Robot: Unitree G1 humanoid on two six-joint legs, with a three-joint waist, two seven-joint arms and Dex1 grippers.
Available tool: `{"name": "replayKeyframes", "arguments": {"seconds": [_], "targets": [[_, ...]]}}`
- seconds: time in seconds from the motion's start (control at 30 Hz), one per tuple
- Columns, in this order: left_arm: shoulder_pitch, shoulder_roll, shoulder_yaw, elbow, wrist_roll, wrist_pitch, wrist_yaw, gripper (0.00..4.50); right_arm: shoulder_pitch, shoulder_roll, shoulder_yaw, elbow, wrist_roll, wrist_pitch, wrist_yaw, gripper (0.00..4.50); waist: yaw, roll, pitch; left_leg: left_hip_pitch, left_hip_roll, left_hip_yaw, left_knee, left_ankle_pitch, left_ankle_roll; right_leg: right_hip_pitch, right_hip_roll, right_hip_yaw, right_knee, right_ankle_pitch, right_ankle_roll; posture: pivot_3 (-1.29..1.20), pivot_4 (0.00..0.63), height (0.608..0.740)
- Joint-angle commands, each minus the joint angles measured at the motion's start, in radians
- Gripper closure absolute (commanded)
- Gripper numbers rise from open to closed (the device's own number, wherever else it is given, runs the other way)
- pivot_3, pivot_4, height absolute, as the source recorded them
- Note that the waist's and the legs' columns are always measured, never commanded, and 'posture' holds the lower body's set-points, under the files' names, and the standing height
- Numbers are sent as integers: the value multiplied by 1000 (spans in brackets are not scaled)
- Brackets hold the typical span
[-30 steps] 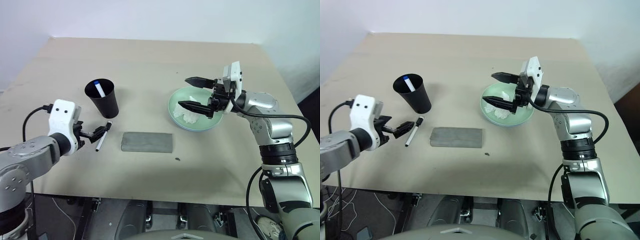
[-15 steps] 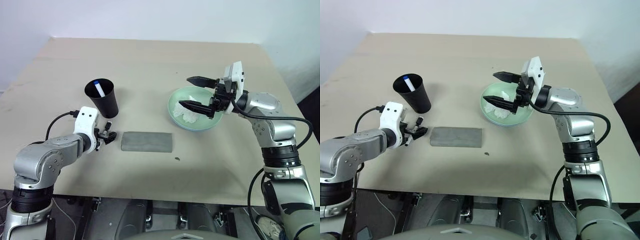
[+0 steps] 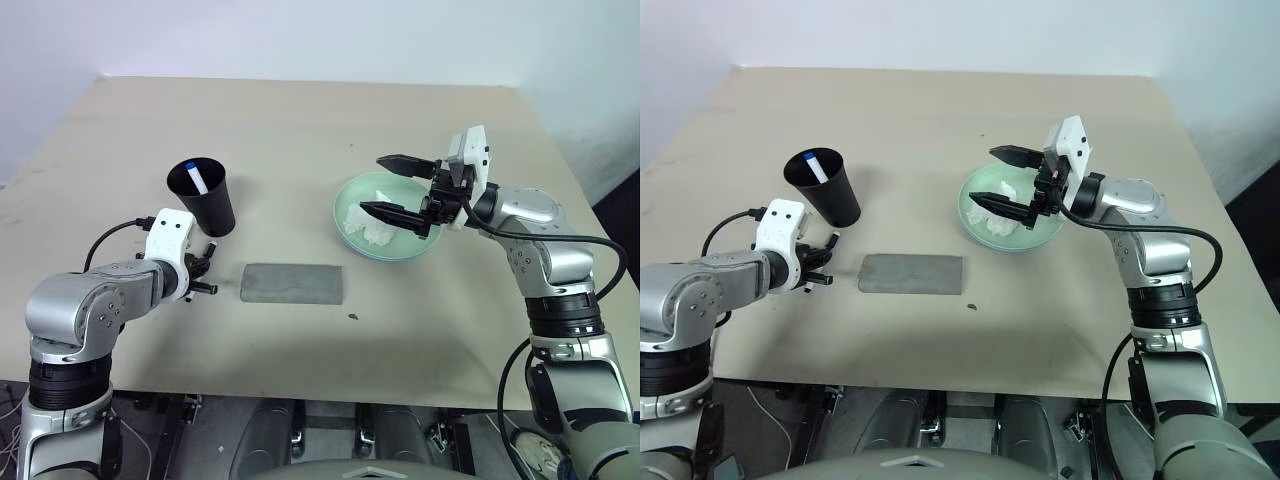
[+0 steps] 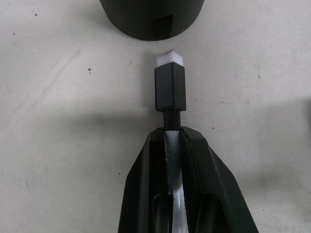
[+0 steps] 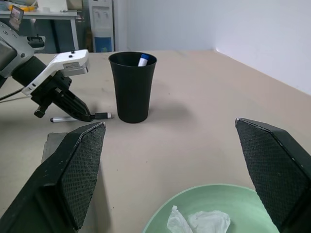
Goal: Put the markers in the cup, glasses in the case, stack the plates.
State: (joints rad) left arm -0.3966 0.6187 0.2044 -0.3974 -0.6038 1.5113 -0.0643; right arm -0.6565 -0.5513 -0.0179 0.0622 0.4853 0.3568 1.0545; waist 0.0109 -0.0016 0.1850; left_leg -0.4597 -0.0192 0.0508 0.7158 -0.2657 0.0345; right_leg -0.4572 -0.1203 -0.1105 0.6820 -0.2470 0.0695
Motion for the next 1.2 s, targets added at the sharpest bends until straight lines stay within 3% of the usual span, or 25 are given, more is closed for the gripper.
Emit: {"name": "replayKeyframes", "arguments": {"seconds": [0.03,0.23,0.4,0.5,0.6,0.97,1.2], "targets": [[2,2,15,-6,28,32,-18,4485,-9,-8,-34,-36,13,-14,-5,0,0,0,0,0,0,0,0,0,0,0,0,0,0,0,0,0,150,681],[-26,-3,110,-93,-78,7,-163,4485,-13,-7,-35,-45,25,-6,1,0,2,-2,2,-2,0,0,0,2,-4,-2,0,0,0,0,0,0,150,681],[4,62,161,-152,-151,-41,-296,4485,-18,-7,-28,-47,32,-2,10,0,1,-4,4,-2,0,0,0,3,-5,-2,-1,0,-1,0,0,0,150,681],[34,133,139,-167,-119,-206,-388,4485,-22,-5,-27,-47,35,3,13,0,1,-5,5,-2,0,0,0,3,-5,-2,-1,0,-1,0,-1,0,150,681],[29,140,115,-148,-51,-412,-430,4485,-23,-3,-27,-47,35,4,14,0,3,-4,5,-2,0,0,0,3,-5,-2,-1,0,-2,-2,-4,0,150,681],[-59,-5,109,-25,60,-1030,-555,4485,-2,0,-31,-86,47,19,-11,0,3,-4,6,-3,0,1,-1,1,-1,-1,-2,-1,-4,0,-1,0,150,681],[-156,-45,119,150,186,-1286,-494,4485,3,-3,-32,-106,55,32,-26,0,3,-5,6,-3,0,1,-1,2,6,0,-1,-1,-4,1,1,0,150,681]]}}
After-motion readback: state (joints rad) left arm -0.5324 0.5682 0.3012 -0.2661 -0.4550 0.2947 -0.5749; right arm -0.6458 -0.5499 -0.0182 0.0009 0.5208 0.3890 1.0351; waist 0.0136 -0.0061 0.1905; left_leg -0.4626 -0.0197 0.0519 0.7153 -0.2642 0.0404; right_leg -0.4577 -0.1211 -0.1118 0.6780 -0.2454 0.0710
